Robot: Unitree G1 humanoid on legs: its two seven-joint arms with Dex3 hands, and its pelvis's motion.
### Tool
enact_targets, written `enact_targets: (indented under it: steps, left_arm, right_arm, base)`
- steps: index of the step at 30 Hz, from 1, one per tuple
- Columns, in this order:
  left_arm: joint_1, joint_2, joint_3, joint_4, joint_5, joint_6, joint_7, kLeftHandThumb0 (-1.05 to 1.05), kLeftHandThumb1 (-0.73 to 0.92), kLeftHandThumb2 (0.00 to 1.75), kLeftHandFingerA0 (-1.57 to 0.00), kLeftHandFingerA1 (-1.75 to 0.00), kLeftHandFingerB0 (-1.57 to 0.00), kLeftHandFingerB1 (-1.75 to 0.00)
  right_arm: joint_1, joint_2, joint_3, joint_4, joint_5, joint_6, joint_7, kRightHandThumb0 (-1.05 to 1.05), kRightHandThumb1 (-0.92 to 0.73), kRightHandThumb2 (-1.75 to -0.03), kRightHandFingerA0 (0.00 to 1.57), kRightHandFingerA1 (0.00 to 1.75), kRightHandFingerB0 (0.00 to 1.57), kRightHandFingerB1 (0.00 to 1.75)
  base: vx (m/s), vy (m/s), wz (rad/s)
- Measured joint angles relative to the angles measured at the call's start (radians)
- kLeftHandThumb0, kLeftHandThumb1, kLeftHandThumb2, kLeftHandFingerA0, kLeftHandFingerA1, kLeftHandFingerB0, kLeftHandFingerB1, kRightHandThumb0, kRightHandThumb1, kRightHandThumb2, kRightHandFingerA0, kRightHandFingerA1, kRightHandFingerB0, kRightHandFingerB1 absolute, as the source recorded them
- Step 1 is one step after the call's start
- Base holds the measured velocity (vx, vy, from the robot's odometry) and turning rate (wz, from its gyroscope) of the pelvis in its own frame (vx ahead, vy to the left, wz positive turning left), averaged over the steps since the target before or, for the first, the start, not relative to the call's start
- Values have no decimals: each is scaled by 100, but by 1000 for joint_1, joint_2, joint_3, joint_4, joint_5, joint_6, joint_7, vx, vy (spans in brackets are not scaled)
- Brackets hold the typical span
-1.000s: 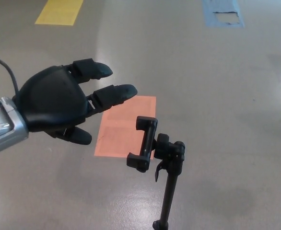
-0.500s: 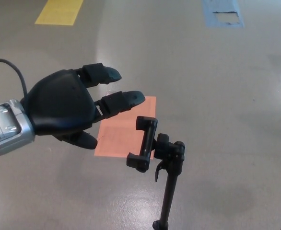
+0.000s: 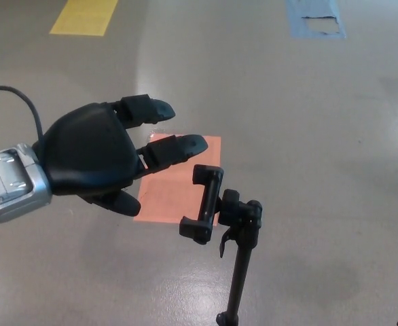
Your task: The robot uses its left hand to grab the top of a phone stand kept on the floor and tilt it upwards to adjust its angle
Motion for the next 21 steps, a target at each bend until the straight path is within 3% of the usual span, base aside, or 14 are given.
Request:
enact_targets:
  steps: [1, 2, 3, 4, 5, 12, 13, 14, 15, 17, 18, 19, 21]
  left_arm:
    - [0, 0, 0, 2, 0, 0, 0, -79, 85, 66, -22, -30, 0, -18]
    - [0, 0, 0, 3, 0, 0, 0, -79, 85, 66, -22, -30, 0, -18]
    - [0, 0, 0, 3, 0, 0, 0, -80, 68, 101, -15, -44, 0, -22]
    - [0, 0, 0, 3, 0, 0, 0, -80, 68, 101, -15, -44, 0, -22]
    - [0, 0, 0, 3, 1, 0, 0, -79, 84, 66, -22, -30, -1, -19]
    - [2, -3, 0, -1, 6, 0, 0, -79, 82, 66, -22, -31, 0, -19]
    - [3, -3, 0, -3, 6, 0, 0, -80, 66, 100, -14, -44, 0, -22]
    - [5, -3, 0, -4, 6, 0, 0, -80, 66, 100, -14, -44, 0, -22]
    - [5, -3, 0, -4, 6, 0, 0, -78, 81, 66, -23, -30, -1, -20]
    - [12, -5, 0, -5, 6, 0, -2, -77, 81, 65, -23, -30, -1, -20]
    - [14, -6, 0, -3, 6, 0, -2, -77, 81, 65, -23, -30, -1, -20]
    - [16, -8, -1, -1, 6, 0, -2, -81, 67, 100, -16, -44, 0, -20]
    - [17, -11, -1, 2, 6, 0, -1, -82, 69, 101, -16, -42, 0, -20]
  right_arm:
    - [-1, 0, -1, 0, 0, 0, 0, -64, -80, -64, 25, 40, 24, 32]
    - [-2, 0, -1, 1, -1, 0, 0, -64, -80, -64, 25, 40, 24, 32]
    - [-2, 0, -2, 1, -1, 0, 0, -65, -81, -65, 26, 41, 24, 32]
    - [-2, 0, -2, 1, -1, 0, 0, -65, -81, -65, 26, 41, 24, 32]
    - [-2, 0, -3, 1, -1, 0, 0, -63, -80, -63, 26, 39, 24, 31]
    - [-2, 0, -4, 1, -4, 0, 0, -62, -82, -64, 27, 38, 25, 32]
    - [-2, 0, -4, 1, -4, 0, 0, -63, -81, -64, 27, 38, 25, 31]
    - [-2, 0, -3, 1, -5, 0, 0, -63, -81, -64, 27, 38, 25, 31]
    - [-2, 0, -3, 1, -5, 0, 0, -63, -80, -64, 26, 40, 24, 32]
    - [-2, 0, -1, 2, -6, 0, 0, -63, -80, -63, 26, 39, 24, 31]
    - [-2, 0, -1, 2, -6, 0, 0, -63, -80, -63, 26, 39, 24, 31]
    - [-2, 0, -1, 2, -7, 0, 0, -63, -80, -63, 26, 39, 24, 31]
    - [-2, 0, -1, 2, -7, 0, 0, -63, -80, -63, 25, 39, 24, 31]
  base:
    - [0, 0, 0]
    - [0, 0, 0]
    - [0, 0, 0]
    - [0, 0, 0]
    - [0, 0, 0]
    - [0, 0, 0]
    - [0, 0, 0]
    - [0, 0, 0]
    - [0, 0, 0]
    - [0, 0, 0]
    - [0, 0, 0]
    - [0, 0, 0]
    - [0, 0, 0]
